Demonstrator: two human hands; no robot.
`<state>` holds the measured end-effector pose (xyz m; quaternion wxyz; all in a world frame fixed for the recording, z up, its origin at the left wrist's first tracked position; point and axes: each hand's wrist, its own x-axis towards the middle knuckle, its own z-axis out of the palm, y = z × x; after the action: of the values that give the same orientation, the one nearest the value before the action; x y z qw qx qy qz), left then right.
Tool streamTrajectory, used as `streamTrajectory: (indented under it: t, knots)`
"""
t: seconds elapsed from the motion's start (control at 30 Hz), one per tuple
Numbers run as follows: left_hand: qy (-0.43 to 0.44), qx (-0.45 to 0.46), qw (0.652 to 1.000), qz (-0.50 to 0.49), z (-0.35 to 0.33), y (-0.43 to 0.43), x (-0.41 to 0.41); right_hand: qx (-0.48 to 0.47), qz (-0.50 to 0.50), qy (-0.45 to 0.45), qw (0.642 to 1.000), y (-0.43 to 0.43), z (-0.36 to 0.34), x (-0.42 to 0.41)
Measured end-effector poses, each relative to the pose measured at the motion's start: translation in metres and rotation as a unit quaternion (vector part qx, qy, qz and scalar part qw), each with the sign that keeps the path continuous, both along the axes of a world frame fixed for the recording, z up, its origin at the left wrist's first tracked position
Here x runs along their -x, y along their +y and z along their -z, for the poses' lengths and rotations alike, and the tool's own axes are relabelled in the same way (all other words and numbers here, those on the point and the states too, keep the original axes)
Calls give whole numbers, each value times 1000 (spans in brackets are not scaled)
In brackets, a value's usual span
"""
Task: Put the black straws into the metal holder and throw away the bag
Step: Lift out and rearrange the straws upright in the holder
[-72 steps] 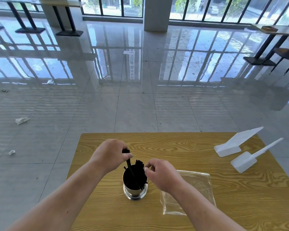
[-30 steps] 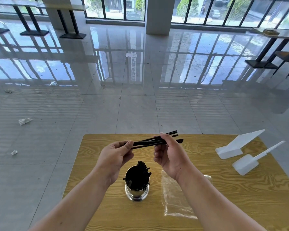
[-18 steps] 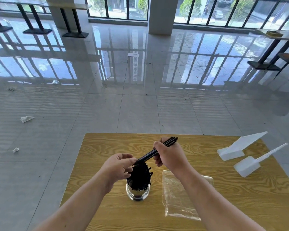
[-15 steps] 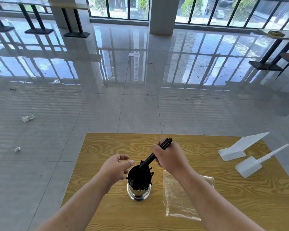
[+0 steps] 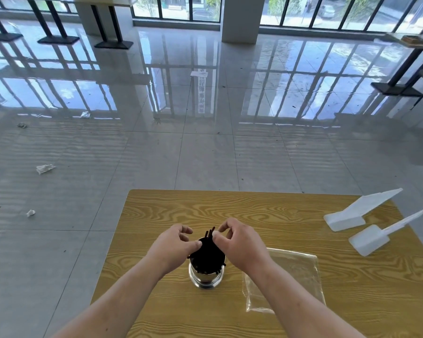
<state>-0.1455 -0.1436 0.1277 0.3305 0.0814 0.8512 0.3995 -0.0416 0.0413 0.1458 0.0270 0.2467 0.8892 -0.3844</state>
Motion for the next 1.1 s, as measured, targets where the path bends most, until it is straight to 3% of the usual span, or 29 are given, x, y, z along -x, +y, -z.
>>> streamTrajectory:
  t: [0.17, 0.4, 1.1]
  knots:
    - [65, 91, 988, 107, 6, 20, -3, 0, 17, -11, 1000, 16, 3, -13]
    - [126, 144, 963, 188, 17, 48, -6, 30, 13, -65, 997, 26, 12, -38]
    - [221, 116, 940, 235, 14, 59, -6, 56, 15, -65, 996, 40, 19, -50]
